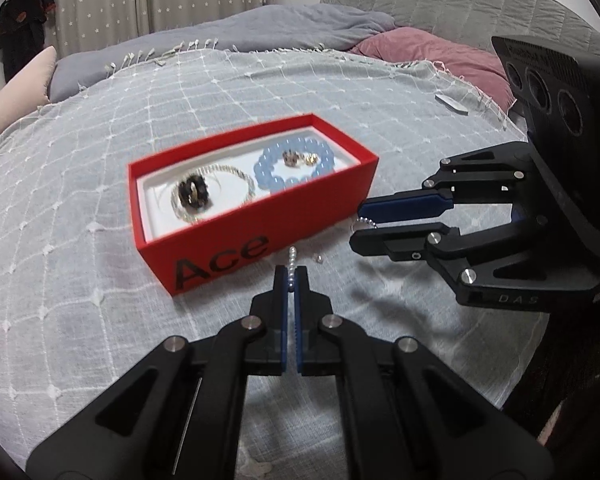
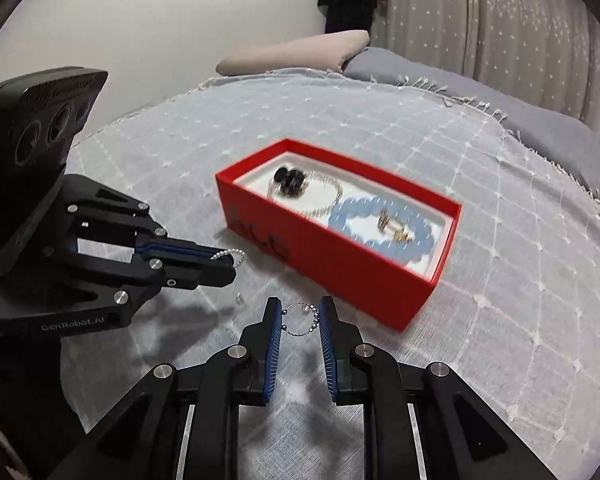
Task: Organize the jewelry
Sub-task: 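Carry the pearl ring and silver hoop into the red box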
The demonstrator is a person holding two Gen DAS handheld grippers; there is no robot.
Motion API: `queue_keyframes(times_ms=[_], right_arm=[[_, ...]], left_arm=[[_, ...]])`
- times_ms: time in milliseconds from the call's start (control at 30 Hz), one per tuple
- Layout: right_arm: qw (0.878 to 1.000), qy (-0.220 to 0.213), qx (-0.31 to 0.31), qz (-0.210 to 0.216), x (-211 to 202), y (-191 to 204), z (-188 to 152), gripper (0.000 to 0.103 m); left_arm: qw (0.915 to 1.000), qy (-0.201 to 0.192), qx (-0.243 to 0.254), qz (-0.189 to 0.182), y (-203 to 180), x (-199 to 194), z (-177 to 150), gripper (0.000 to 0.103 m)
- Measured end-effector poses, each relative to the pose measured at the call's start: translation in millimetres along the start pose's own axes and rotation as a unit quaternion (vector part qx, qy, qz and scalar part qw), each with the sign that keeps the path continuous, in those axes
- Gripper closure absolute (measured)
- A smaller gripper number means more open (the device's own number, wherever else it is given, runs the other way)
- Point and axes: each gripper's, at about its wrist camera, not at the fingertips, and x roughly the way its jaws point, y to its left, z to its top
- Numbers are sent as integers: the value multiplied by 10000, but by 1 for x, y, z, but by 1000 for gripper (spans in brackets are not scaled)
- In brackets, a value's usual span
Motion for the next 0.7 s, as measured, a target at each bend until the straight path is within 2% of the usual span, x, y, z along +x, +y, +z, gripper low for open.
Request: queue_keyframes(times_ms=[333, 700], right_arm=[[9979, -294, 453, -344, -6, -28, 36, 84], [9927, -239, 993, -647, 13, -51, 53, 84]], left_arm=[[9990, -230, -308, 213, 14, -3, 23, 100], [9956, -251, -775, 469, 28, 20, 47, 100]])
